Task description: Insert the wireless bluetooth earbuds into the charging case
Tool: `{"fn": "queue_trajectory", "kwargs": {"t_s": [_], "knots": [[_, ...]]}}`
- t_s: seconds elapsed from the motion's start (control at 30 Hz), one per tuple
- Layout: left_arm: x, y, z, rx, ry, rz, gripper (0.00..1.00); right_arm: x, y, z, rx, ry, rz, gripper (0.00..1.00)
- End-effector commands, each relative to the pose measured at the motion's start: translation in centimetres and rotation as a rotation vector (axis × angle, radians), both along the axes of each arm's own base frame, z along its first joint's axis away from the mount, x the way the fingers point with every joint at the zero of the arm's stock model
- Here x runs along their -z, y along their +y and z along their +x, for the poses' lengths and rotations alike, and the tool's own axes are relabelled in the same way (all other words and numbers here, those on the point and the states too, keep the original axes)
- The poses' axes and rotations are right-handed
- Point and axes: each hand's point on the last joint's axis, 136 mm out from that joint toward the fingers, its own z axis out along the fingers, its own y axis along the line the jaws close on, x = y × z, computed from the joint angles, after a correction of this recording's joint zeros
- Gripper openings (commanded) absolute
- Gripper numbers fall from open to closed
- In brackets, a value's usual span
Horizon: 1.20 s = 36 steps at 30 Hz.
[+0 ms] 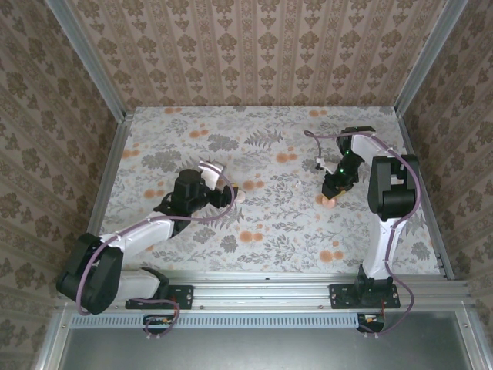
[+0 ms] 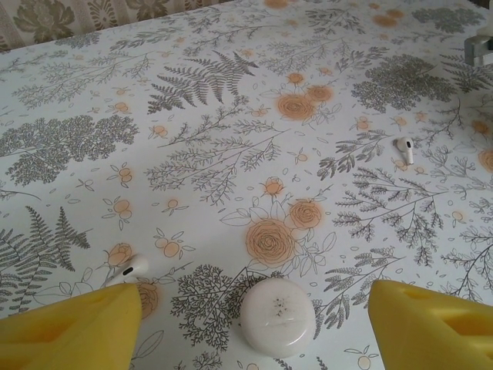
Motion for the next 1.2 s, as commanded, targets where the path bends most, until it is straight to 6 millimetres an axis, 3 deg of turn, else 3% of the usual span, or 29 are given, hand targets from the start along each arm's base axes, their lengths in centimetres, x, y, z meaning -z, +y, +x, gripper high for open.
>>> {"fn": "queue_trajectory", "kwargs": {"t_s": [0.0, 0.4, 0.63, 0.73, 0.83, 0.93, 1.0, 1.17], "knots": [[-0.9, 0.4, 0.2, -0.027, -0.016, -0.033, 0.78, 0.6, -0.5, 0.1, 0.008, 0.006, -0.008, 0.40], [-2.6, 1.9, -0.2, -0.098, 0.011, -0.020, 0.79, -1.2, -1.4, 2.1, 0.057, -0.131, -0.029, 0.47], [-3.3, 3.9, -1.0, -0.192, 0.174, 0.006, 0.80, -5.5, -0.3, 4.7, 0.202, -0.338, -0.031, 0.53], [-3.7, 4.7, -1.6, -0.239, 0.271, -0.017, 0.79, -7.3, -0.5, 6.1, 0.302, -0.432, -0.123, 0.57], [-4.2, 5.3, -2.3, -0.289, 0.373, -0.049, 0.79, -9.1, 1.6, 6.3, 0.332, -0.480, -0.137, 0.61], [-3.6, 6.5, -3.0, -0.379, 0.505, -0.070, 0.78, -10.3, 5.2, 5.9, 0.317, -0.512, -0.123, 0.61], [-2.9, 8.5, -2.9, -0.484, 0.598, -0.094, 0.77, -11.1, 7.6, 5.5, 0.342, -0.525, -0.128, 0.62], [-1.5, 10.9, -3.3, -0.577, 0.755, -0.156, 0.73, -12.5, 12.6, 4.5, 0.457, -0.523, -0.123, 0.62]]}}
